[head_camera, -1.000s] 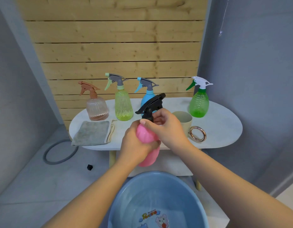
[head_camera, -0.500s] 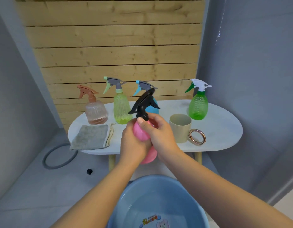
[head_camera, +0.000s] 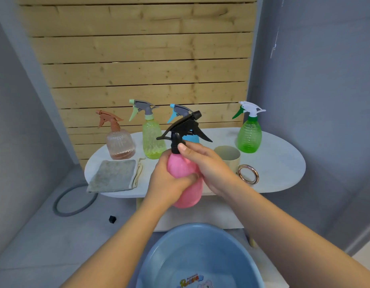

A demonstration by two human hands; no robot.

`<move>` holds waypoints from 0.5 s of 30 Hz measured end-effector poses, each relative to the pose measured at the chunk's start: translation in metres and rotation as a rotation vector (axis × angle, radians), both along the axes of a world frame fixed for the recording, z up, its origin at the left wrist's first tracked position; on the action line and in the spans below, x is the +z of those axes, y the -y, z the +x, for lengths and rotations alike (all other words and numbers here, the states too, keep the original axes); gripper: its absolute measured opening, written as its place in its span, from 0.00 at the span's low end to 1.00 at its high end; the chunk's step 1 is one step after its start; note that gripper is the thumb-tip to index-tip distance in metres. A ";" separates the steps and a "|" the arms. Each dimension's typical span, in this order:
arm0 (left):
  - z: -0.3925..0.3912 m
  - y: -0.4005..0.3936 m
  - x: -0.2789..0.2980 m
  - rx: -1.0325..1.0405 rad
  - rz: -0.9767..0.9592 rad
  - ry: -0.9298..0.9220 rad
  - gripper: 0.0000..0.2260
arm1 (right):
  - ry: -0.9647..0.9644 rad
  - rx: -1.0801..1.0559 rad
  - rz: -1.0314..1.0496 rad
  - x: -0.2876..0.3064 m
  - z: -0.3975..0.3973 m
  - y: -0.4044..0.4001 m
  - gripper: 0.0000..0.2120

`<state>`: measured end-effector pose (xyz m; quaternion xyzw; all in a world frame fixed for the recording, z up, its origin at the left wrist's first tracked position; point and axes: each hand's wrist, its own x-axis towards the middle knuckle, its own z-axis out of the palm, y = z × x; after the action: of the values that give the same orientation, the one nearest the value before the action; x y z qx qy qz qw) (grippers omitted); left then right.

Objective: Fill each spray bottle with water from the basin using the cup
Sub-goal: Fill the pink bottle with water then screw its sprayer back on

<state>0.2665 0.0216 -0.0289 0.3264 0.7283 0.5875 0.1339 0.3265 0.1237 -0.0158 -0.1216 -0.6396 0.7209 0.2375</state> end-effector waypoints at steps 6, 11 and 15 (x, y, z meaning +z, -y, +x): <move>-0.006 0.009 -0.001 -0.177 -0.005 0.034 0.25 | 0.009 0.195 -0.001 0.003 0.008 -0.018 0.17; -0.008 0.010 0.000 -0.227 -0.014 0.068 0.27 | -0.007 0.288 -0.083 0.002 0.008 -0.022 0.17; -0.008 0.011 -0.002 -0.221 -0.003 0.080 0.28 | -0.010 0.197 -0.121 0.002 0.006 -0.017 0.18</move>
<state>0.2585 0.0107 -0.0305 0.3809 0.6828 0.5806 0.2271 0.3322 0.1405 -0.0142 -0.0687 -0.6027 0.7785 0.1611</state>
